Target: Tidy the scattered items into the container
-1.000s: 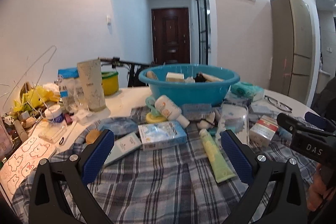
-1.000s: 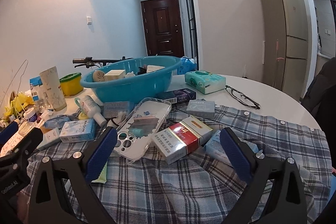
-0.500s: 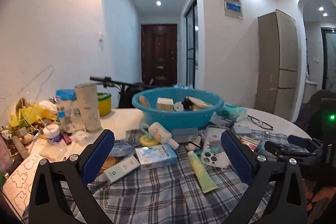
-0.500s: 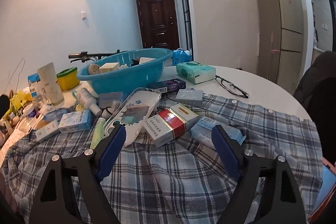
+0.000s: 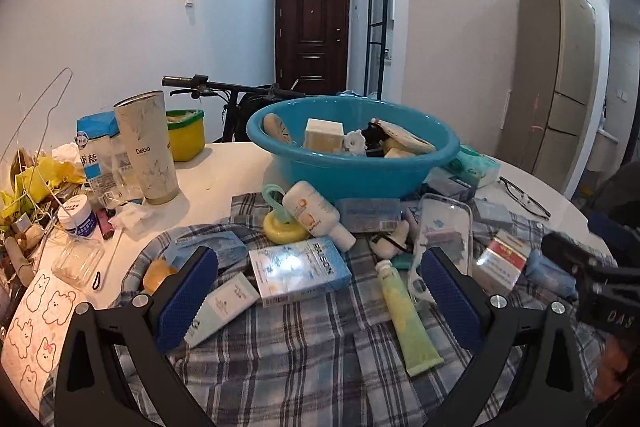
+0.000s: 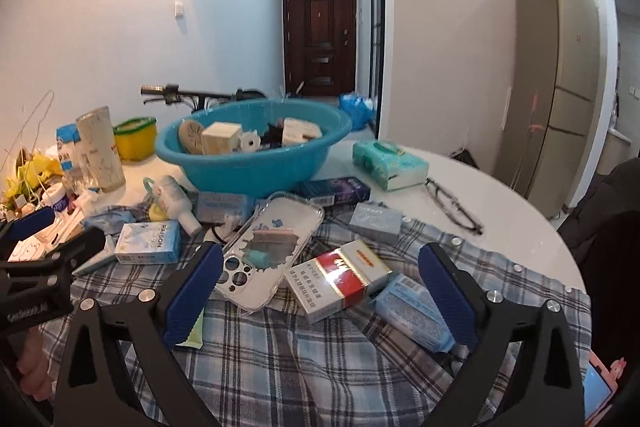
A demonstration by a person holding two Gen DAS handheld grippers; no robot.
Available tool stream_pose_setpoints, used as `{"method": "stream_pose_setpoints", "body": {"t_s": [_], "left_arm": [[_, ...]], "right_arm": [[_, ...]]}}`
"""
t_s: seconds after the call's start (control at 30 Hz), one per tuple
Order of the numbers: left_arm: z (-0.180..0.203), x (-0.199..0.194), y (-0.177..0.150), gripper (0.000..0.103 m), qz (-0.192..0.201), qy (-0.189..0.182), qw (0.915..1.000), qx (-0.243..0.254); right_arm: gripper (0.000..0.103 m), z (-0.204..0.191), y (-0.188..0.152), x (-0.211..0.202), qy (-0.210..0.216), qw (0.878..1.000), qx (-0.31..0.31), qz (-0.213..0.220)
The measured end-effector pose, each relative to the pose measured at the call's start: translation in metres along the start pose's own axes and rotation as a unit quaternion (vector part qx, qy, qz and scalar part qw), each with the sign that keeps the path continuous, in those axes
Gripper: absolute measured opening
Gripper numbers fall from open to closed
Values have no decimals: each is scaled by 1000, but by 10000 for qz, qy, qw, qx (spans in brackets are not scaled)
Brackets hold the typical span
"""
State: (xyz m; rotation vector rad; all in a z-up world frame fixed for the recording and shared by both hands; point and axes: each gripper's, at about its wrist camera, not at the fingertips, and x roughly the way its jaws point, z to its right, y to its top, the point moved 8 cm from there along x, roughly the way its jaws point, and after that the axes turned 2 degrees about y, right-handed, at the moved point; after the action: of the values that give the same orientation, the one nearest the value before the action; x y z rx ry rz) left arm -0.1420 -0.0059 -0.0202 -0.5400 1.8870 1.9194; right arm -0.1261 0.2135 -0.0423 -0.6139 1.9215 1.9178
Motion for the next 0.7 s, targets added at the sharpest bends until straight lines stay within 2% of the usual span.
{"method": "stream_pose_setpoints", "body": {"t_s": [0.17,0.33,0.43,0.5,0.6,0.7], "left_arm": [[0,15,11,103,-189,-48,9998,-101],[6,39,16,103,-654,-5,9979,19],[11,60,22,102,-691,43,9974,176],[9,80,27,102,-683,180,9972,238],[5,112,25,102,-766,-14,9970,150],[-1,129,11,102,-697,-50,9973,219]], "right_arm": [[98,-4,5,20,1,9997,-75,-240],[98,-13,9,45,171,9979,-98,-609],[98,-20,9,66,283,9954,-47,-919],[97,-22,14,85,190,9942,-75,-1051],[97,-21,22,115,24,9943,-51,-1061],[97,-18,28,134,-26,9976,-17,-697]]}}
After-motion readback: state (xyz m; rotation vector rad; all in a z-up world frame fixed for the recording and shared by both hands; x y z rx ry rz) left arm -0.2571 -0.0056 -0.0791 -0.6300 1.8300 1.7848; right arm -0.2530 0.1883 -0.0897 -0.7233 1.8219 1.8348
